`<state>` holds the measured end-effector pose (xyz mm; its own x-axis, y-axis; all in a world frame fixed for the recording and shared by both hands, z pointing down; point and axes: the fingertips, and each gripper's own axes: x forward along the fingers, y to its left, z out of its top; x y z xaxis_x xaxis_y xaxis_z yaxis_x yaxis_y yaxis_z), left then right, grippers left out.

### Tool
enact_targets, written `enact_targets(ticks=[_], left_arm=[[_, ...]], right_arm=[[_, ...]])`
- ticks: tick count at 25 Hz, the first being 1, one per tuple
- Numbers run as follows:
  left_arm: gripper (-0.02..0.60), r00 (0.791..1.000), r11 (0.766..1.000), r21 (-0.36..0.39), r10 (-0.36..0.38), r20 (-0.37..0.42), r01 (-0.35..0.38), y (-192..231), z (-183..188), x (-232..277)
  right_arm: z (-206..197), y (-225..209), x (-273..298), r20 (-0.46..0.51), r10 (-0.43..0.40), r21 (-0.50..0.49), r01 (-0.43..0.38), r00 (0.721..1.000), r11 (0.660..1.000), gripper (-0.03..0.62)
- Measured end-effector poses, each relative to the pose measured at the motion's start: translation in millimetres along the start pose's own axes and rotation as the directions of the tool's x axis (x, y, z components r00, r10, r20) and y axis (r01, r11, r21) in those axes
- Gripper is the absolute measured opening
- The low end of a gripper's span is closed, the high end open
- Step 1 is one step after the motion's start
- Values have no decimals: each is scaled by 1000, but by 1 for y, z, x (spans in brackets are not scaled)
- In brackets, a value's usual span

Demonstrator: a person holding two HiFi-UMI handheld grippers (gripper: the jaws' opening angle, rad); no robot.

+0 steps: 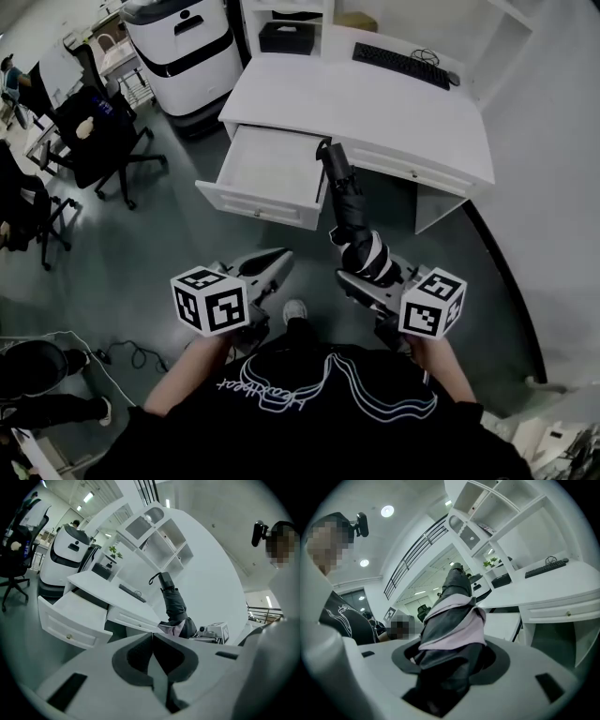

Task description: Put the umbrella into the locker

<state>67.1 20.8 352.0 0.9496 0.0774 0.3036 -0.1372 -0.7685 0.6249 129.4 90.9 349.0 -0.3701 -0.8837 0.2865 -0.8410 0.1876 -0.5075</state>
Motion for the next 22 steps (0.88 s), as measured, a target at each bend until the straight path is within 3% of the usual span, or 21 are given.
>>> enact_targets(ticks=[10,16,22], left_arm=[[6,996,998,-49,35,-79,-39,112,63,39],[6,993,997,-44,58,-103,-62,145,72,45],[5,994,992,-87,89,-64,-95,165,78,34]], right_arm=[[43,-84,96,-94,6,20,-4,996,1000,249],[47,-112,128,-141,1,26,3,990,1000,249],[38,-125,156,-206,18,42,-9,978,999,249]])
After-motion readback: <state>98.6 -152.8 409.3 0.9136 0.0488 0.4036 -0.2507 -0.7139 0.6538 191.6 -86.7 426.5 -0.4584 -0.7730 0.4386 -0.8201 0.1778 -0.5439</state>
